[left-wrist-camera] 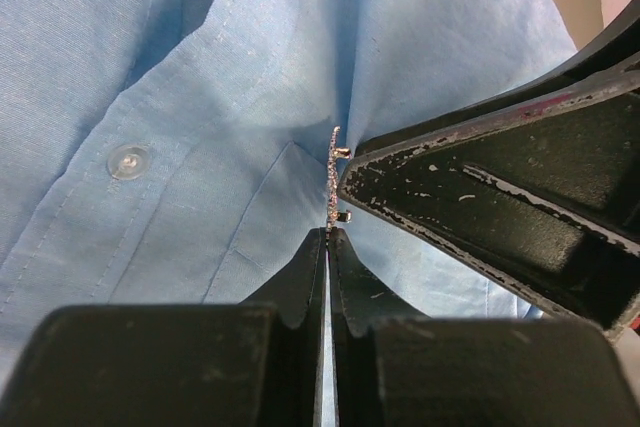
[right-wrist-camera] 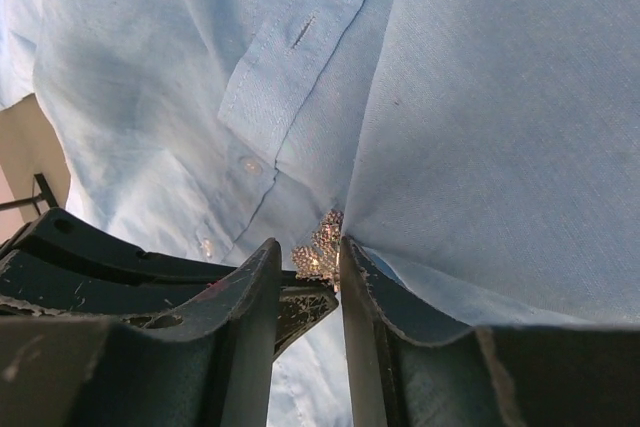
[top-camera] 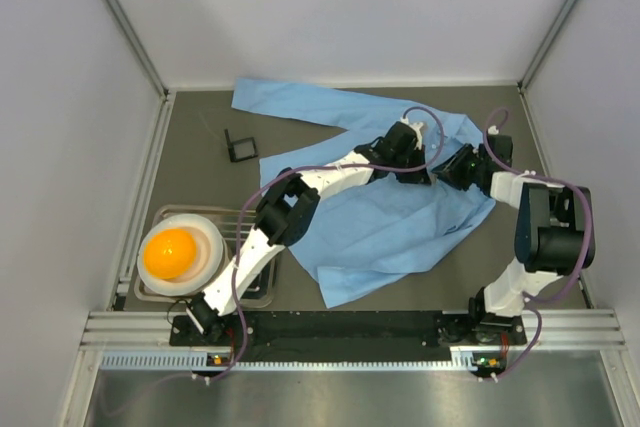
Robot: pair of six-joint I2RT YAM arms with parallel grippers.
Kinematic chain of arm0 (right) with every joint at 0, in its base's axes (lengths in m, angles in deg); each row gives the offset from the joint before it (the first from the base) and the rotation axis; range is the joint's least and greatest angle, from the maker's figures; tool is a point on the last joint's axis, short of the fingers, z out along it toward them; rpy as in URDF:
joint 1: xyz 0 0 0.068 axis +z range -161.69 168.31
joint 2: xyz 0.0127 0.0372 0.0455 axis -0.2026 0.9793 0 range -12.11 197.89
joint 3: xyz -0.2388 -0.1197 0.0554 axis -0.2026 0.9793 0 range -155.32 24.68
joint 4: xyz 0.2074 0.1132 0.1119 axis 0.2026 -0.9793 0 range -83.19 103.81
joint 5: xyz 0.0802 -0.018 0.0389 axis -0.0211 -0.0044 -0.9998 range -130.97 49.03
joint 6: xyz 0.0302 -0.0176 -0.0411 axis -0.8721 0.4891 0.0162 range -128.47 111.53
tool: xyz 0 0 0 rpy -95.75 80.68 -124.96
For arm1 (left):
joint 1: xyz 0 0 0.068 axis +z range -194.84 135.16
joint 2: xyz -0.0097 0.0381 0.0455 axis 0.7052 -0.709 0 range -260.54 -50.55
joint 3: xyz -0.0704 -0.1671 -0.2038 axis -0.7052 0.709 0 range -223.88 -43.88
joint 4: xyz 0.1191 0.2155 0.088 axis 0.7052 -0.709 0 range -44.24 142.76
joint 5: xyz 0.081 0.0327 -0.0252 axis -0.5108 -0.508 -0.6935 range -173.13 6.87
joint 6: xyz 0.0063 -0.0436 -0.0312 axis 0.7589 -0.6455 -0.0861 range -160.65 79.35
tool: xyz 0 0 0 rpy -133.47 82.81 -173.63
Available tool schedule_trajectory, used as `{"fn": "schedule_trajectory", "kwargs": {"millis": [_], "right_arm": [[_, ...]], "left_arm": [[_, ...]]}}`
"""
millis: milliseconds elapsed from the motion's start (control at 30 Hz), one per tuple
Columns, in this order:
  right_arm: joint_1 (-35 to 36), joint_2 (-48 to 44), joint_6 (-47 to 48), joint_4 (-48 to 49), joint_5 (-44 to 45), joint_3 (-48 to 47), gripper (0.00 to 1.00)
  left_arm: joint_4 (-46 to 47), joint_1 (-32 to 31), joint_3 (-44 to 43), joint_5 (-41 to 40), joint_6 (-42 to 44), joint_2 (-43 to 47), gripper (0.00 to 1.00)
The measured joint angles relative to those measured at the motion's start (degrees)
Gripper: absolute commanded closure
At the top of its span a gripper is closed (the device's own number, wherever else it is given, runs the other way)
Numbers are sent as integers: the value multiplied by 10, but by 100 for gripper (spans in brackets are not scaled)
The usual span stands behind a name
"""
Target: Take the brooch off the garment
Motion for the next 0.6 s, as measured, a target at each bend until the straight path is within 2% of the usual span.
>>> {"fn": "schedule_trajectory", "kwargs": {"millis": [100,367,600], "right_arm": [[0,0,0,0,1,0,69],[0,0,1,1,10,12,68],[0,-3,2,1,17,14,65]], "left_arm": [[-4,-1,-4,0,-1,0,90],[-3,-6,-11,7,-9,0,67],[0,-9,-13,18,-15,0,60]]}}
